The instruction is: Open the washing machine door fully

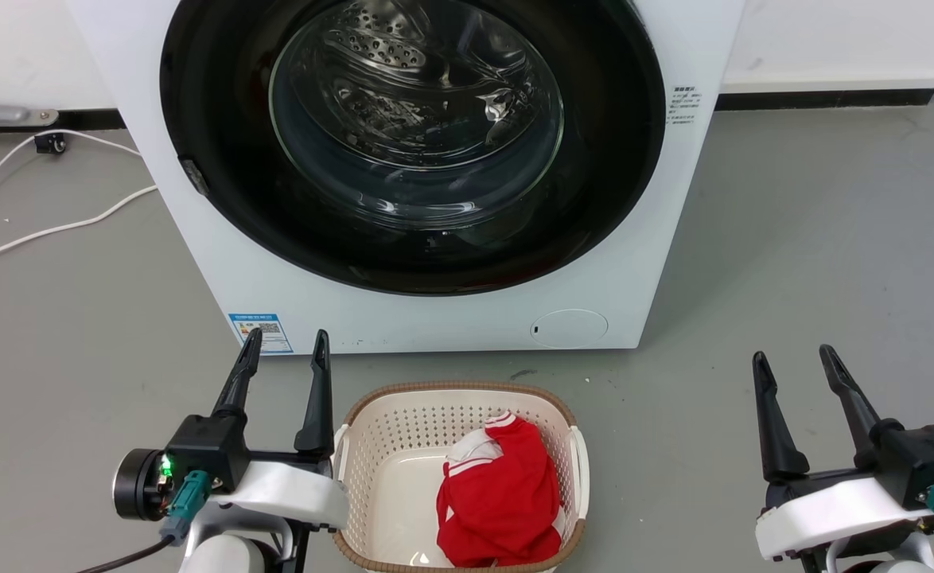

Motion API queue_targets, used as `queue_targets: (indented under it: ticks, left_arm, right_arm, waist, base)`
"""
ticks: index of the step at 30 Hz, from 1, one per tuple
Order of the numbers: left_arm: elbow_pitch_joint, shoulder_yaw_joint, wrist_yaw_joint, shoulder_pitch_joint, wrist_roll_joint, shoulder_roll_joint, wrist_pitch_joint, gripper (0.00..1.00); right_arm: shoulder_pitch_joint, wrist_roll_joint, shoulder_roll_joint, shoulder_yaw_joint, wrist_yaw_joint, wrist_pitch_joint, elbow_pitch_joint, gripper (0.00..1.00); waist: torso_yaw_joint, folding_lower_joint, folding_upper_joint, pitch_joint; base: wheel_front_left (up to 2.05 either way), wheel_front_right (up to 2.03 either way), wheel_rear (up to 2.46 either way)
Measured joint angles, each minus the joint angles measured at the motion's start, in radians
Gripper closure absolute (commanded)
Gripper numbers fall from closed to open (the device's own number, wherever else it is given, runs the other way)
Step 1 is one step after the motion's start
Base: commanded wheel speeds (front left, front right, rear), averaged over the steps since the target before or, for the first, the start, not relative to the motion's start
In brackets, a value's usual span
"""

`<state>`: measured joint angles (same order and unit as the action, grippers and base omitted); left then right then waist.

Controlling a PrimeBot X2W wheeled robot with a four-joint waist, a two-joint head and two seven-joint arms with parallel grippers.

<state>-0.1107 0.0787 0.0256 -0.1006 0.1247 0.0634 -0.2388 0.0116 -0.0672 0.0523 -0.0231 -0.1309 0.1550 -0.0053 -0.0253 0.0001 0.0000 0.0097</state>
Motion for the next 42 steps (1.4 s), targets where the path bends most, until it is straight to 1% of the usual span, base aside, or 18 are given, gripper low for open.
queue_targets:
  ticks: [13, 16, 29, 30, 31, 32, 34, 37, 38, 39, 40, 41, 42]
  left_arm:
    - [-0.003, -0.001, -0.008, 0.000, -0.071, -0.002, -0.021, 0.00]
    - [-0.012, -0.005, 0.000, 0.000, -0.063, -0.003, -0.023, 0.00]
    - [-0.021, -0.011, 0.001, 0.000, -0.059, -0.008, -0.024, 0.00]
    - [-0.021, -0.012, 0.001, 0.000, -0.060, -0.008, -0.024, 0.00]
    - [-0.021, -0.011, 0.001, 0.000, -0.060, -0.008, -0.024, 0.00]
    - [-0.021, -0.012, 0.001, 0.000, -0.060, -0.009, -0.024, 0.00]
    - [-0.020, -0.012, 0.001, 0.000, -0.060, -0.009, -0.024, 0.00]
    - [-0.020, -0.013, 0.001, 0.000, -0.060, -0.010, -0.024, 0.00]
    - [-0.020, -0.013, 0.001, 0.000, -0.060, -0.010, -0.024, 0.00]
    - [-0.019, -0.014, 0.001, 0.000, -0.060, -0.010, -0.024, 0.00]
    - [-0.020, -0.014, 0.001, 0.000, -0.060, -0.010, -0.024, 0.00]
    - [-0.019, -0.014, 0.001, 0.000, -0.060, -0.010, -0.024, 0.00]
    - [-0.019, -0.014, 0.001, 0.000, -0.060, -0.011, -0.024, 0.00]
  right_arm:
    - [0.010, 0.060, 0.000, 0.005, 0.000, 0.004, -0.007, 0.00]
    - [0.010, 0.059, 0.000, 0.006, 0.000, 0.004, -0.007, 0.00]
    - [0.010, 0.040, 0.000, 0.005, 0.000, 0.004, -0.005, 0.00]
    - [0.010, 0.039, 0.000, 0.005, 0.000, 0.004, -0.004, 0.53]
    - [0.010, 0.040, 0.000, 0.006, 0.000, 0.004, -0.004, 0.80]
    - [0.010, 0.035, 0.000, 0.007, 0.000, 0.003, -0.003, 1.00]
    - [0.010, 0.029, 0.000, 0.008, 0.000, 0.008, -0.003, 1.00]
    - [0.009, -0.027, 0.000, 0.008, 0.000, 0.026, -0.008, 1.00]
    - [0.008, -0.093, 0.000, 0.007, 0.000, 0.035, -0.009, 1.00]
    - [0.008, -0.208, 0.000, 0.007, 0.000, 0.042, -0.007, 1.00]
    - [0.008, -0.295, -0.001, 0.006, 0.000, 0.049, -0.004, 1.00]
    - [0.006, -0.357, 0.000, 0.005, 0.000, 0.058, -0.005, 1.00]
    - [0.000, -0.463, 0.000, 0.009, 0.000, 0.063, -0.005, 1.00]
  waist:
    - [-0.003, -0.0001, 0.0000, 0.002]
    - [-0.003, 0.0000, 0.0000, 0.002]
    - [-0.004, 0.0000, 0.0000, 0.008]
    - [-0.004, -0.0001, 0.0000, 0.008]
    - [-0.004, 0.0000, 0.0000, 0.009]
    - [-0.004, -0.0001, 0.0000, 0.010]
    - [-0.004, -0.0001, 0.0000, 0.011]
    - [-0.004, -0.0001, 0.0000, 0.013]
    - [-0.004, -0.0001, 0.0000, 0.013]
    - [-0.004, 0.0000, 0.0000, 0.013]
    - [-0.004, -0.0001, 0.0000, 0.013]
    - [-0.004, -0.0001, 0.0000, 0.013]
    - [-0.005, -0.0001, 0.0000, 0.013]
  base:
    - [0.00, 0.00, 0.00]
    - [0.00, 0.00, 0.00]
    - [0.00, 0.00, 0.00]
    - [0.00, 0.00, 0.00]
    - [0.00, 0.00, 0.00]
    - [0.00, 0.00, 0.00]
    - [0.00, 0.00, 0.00]
    - [0.00, 0.00, 0.00]
    - [0.00, 0.00, 0.00]
    - [0.00, 0.00, 0.00]
    - [0.00, 0.00, 0.00]
    - [0.00, 0.00, 0.00]
    - [0.00, 0.00, 0.00]
